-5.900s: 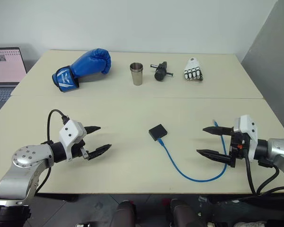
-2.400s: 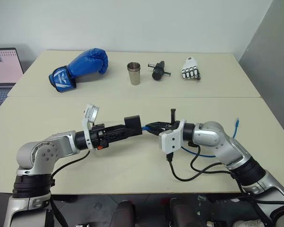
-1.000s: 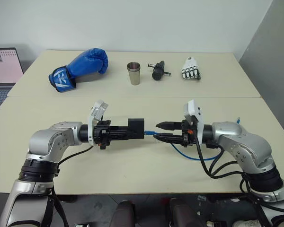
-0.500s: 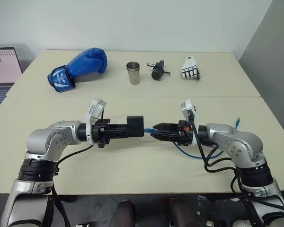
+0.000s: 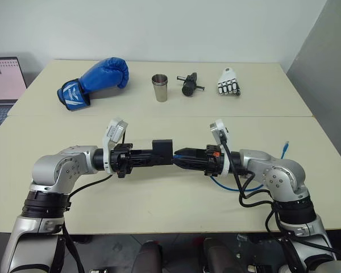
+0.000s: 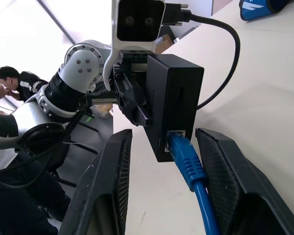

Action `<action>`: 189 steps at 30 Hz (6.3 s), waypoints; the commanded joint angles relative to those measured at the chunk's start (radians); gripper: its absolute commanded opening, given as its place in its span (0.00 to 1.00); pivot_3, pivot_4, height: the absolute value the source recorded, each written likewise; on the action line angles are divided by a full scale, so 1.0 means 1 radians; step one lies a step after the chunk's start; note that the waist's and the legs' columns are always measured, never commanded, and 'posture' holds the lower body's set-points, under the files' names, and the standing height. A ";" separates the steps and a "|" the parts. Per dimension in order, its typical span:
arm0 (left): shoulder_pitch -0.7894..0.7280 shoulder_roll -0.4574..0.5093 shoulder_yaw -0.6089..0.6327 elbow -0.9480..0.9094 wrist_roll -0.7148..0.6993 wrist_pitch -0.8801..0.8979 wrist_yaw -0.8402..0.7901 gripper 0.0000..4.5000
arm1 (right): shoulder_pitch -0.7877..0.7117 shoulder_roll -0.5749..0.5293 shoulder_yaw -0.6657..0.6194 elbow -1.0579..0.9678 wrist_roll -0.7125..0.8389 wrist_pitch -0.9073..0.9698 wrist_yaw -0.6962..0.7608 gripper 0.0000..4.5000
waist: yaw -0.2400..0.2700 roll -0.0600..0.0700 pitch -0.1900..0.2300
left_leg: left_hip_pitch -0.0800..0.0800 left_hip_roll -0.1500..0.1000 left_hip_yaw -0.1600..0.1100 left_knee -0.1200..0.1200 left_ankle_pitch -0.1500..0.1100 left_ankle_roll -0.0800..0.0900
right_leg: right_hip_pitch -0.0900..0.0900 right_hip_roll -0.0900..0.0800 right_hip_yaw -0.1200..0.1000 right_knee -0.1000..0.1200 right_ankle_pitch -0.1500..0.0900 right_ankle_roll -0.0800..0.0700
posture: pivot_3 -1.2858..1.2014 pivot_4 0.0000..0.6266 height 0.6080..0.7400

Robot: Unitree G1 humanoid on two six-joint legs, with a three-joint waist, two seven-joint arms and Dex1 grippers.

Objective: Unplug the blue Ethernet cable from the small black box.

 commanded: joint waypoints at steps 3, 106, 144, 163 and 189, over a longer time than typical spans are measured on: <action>-0.017 0.005 0.029 -0.022 -0.015 0.002 -0.003 0.17 | -0.005 -0.002 0.003 -0.010 0.006 0.001 0.005 0.48 | 0.000 0.000 0.000 | 0.000 0.000 0.000 0.000 0.000 0.000 | 0.000 0.000 0.000 0.000 0.000 0.000 | 0.52 0.24 1.00; 0.001 0.021 0.012 -0.033 0.012 -0.026 -0.019 0.17 | 0.035 -0.114 -0.042 -0.039 0.022 0.041 0.036 0.35 | 0.000 0.000 0.000 | -0.002 0.000 0.000 -0.001 0.000 0.000 | -0.001 0.000 0.000 -0.001 -0.002 0.004 | 0.52 0.24 1.00; -0.006 0.001 0.008 -0.033 0.011 -0.026 -0.012 0.17 | 0.019 0.023 -0.022 -0.014 0.043 0.048 -0.049 0.63 | 0.000 0.000 0.000 | -0.003 0.001 -0.001 -0.001 0.000 0.000 | -0.002 0.001 0.000 -0.001 -0.002 0.003 | 0.52 0.24 1.00; 0.001 0.005 0.006 -0.026 0.016 -0.032 -0.018 0.17 | 0.005 0.027 -0.049 0.010 0.058 0.041 -0.052 0.63 | 0.000 0.000 0.000 | -0.003 0.001 -0.001 -0.001 0.000 0.000 | -0.002 0.001 0.000 -0.001 -0.002 0.003 | 0.52 0.24 1.00; -0.003 0.000 0.006 -0.021 0.016 -0.031 -0.015 0.17 | 0.012 0.007 -0.027 0.005 0.035 0.037 -0.033 0.63 | 0.000 0.000 0.000 | -0.003 0.001 -0.001 -0.001 0.000 0.000 | -0.002 0.001 0.000 -0.001 -0.002 0.003 | 0.52 0.24 1.00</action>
